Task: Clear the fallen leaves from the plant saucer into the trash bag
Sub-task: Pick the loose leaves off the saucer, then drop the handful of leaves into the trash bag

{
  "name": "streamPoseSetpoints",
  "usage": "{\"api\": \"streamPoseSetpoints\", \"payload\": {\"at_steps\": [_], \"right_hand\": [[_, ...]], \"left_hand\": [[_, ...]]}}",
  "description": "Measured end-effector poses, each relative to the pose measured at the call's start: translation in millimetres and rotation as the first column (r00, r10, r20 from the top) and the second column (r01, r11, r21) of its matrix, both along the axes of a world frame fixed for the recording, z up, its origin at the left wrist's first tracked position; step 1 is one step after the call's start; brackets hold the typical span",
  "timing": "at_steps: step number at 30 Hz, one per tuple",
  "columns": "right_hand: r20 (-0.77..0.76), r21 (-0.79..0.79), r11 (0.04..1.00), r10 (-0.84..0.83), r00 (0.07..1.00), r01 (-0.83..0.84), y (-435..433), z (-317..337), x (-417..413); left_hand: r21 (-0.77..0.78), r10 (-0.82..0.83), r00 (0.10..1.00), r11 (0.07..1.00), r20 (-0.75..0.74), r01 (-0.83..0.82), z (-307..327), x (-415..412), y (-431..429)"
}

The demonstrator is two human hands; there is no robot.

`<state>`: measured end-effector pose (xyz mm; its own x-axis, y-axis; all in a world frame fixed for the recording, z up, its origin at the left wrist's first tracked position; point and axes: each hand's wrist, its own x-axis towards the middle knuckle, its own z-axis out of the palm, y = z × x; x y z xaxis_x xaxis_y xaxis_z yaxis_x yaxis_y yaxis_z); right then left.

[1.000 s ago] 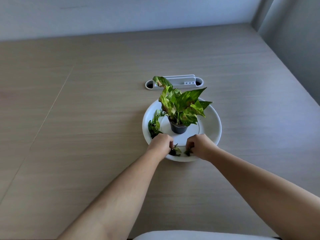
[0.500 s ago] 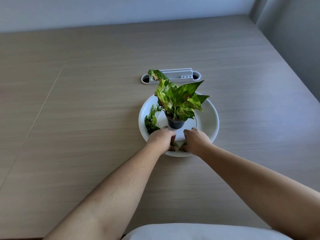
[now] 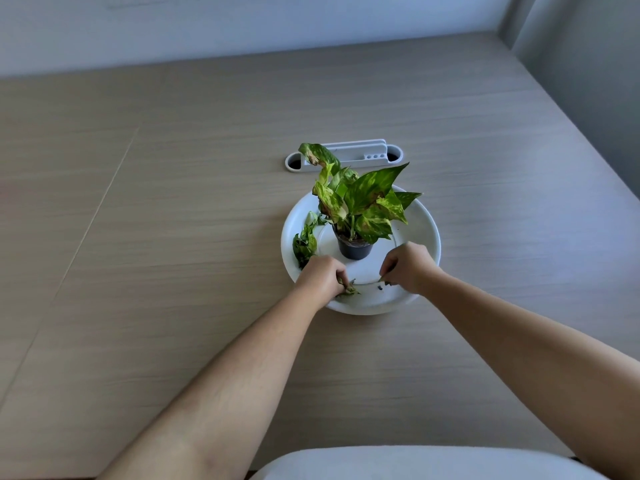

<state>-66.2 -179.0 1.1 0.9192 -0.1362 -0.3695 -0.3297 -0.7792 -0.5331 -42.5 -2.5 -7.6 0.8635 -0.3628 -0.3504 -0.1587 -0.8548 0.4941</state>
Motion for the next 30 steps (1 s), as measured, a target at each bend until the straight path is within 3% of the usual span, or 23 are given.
{"api": "streamPoseSetpoints", "payload": {"at_steps": [11, 18, 26, 30], "right_hand": [[0.037, 0.045, 0.991, -0.125, 0.991, 0.123, 2, 35, -13], [0.057, 0.060, 0.956, -0.292, 0.955, 0.289, -29, 45, -55], [0.095, 0.039, 0.868, -0.497, 0.863, 0.495, -137, 73, -171], [0.110, 0.016, 0.757, -0.651, 0.751, 0.653, -223, 80, -295]], "left_hand": [[-0.140, 0.022, 0.998, 0.990, 0.064, -0.013, 30, 3, 14], [-0.196, -0.110, 0.992, 0.973, 0.063, 0.120, 39, -22, -24], [-0.237, -0.333, 0.935, 0.905, 0.122, 0.353, 69, -94, -155], [-0.258, -0.517, 0.836, 0.795, 0.184, 0.548, 73, -184, -269]]}}
